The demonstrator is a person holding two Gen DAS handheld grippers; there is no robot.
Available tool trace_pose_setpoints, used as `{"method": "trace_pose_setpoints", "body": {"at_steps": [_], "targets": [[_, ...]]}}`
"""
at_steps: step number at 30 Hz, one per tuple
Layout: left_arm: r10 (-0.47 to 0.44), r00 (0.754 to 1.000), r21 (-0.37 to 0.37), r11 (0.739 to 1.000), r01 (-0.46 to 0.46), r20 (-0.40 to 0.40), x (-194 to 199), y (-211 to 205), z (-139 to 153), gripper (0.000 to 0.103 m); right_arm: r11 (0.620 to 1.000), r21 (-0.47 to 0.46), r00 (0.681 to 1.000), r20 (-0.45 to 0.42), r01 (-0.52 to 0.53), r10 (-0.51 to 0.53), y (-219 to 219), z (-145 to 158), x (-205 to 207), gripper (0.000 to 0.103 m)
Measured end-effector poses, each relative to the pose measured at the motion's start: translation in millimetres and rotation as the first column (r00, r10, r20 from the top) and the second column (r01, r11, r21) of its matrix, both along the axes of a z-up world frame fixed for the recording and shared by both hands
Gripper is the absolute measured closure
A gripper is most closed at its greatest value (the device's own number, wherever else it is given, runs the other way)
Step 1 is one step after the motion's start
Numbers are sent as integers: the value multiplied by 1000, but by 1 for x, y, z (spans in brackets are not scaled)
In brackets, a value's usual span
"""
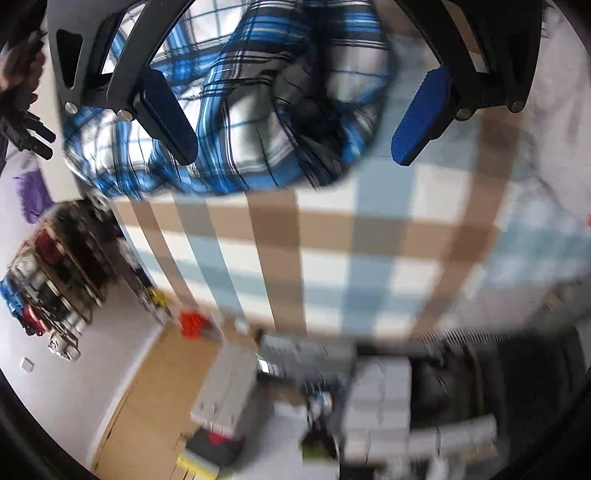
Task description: Fold large clothes
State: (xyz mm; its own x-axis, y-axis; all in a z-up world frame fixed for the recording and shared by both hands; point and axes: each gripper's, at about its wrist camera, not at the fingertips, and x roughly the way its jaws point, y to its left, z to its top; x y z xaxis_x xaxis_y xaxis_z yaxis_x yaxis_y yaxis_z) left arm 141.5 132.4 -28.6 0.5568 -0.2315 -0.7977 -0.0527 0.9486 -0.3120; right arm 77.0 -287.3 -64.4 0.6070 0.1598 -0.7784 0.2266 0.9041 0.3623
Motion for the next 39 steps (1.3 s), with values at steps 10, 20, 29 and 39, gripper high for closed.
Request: {"method": "trace_pose_setpoints", "body": {"at_steps": [10, 20, 29, 39], "targets": [[15, 988, -338, 939, -66, -152, 20, 26, -52, 28, 944, 135, 918, 309, -301, 249, 142, 30, -70, 6], [-127, 980, -409, 911, 56, -150, 34, 23, -47, 95, 923, 81, 927, 29, -375, 374, 201, -61, -34, 6], [-223, 960, -435, 891, 132, -167, 52, 45, -43, 96, 880, -12, 880, -4, -474, 474, 210, -78, -39, 7], [-223, 968, -409, 898, 160, -111, 23, 67, -34, 86, 812, -188, 832, -60, -552, 551, 236, -78, -51, 6]]}}
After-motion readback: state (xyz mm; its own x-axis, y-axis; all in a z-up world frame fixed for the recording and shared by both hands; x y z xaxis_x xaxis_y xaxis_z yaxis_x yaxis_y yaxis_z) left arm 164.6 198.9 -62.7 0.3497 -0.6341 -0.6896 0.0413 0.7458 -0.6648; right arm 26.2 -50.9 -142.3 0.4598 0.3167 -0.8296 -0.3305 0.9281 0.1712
